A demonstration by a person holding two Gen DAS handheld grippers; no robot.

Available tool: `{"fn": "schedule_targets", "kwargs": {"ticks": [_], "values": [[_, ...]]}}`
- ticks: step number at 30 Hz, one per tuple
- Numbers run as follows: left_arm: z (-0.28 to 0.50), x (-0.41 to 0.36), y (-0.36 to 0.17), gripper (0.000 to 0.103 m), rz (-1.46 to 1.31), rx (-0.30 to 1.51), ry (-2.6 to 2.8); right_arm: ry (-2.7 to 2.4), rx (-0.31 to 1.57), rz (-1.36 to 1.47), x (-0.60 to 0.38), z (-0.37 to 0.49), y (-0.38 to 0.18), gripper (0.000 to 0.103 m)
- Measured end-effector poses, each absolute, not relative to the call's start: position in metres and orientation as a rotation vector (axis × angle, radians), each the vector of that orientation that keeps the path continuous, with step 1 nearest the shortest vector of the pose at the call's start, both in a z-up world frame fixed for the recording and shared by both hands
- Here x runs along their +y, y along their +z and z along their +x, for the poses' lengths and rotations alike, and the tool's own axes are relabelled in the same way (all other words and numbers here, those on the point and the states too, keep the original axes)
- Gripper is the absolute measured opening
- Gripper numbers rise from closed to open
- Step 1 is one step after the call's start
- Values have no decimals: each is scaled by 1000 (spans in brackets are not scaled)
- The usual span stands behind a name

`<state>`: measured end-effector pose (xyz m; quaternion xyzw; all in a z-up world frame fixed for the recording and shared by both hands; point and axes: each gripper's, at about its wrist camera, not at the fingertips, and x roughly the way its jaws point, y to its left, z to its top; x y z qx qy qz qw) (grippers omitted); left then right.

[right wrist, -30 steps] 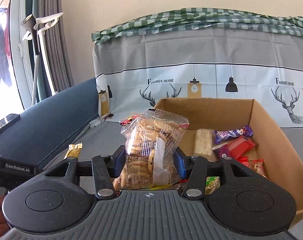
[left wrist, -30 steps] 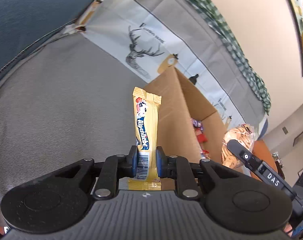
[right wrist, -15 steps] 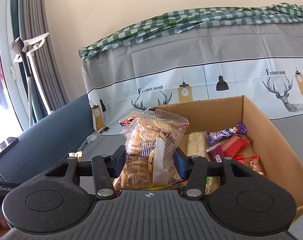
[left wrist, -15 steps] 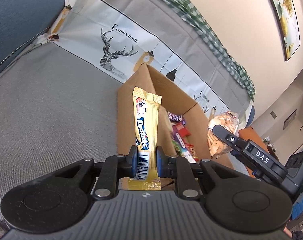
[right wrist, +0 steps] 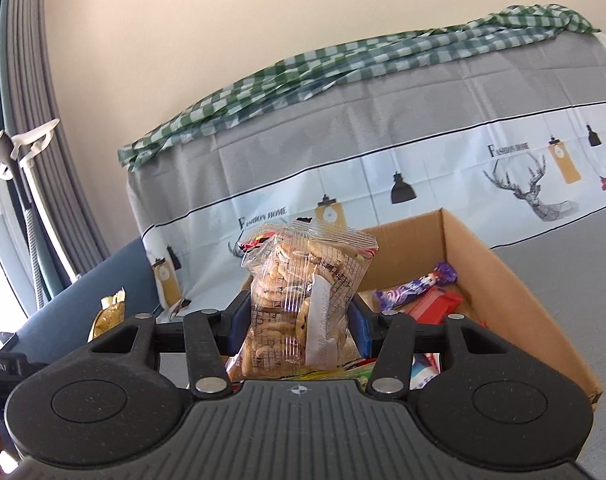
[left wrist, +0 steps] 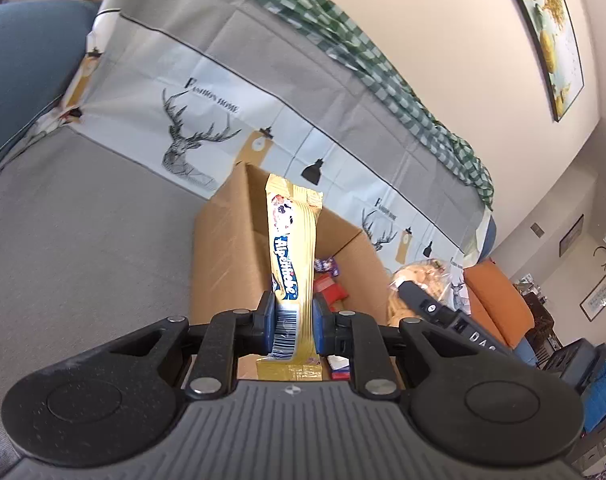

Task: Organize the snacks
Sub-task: 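Carry the cookie bag and yellow candy bar over the box with both tools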

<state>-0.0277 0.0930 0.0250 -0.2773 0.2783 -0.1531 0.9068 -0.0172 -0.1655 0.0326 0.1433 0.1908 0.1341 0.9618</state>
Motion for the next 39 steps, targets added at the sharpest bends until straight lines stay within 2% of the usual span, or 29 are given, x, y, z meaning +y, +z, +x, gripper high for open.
{"fn": "schedule_targets", "kwargs": {"ticks": [10, 39], "values": [[0, 56, 53, 20, -515, 558, -369, 247, 370, 324, -176, -13, 32, 52], [52, 2, 74, 20, -425, 583, -391, 177, 331, 407, -199, -5, 28, 52]]}}
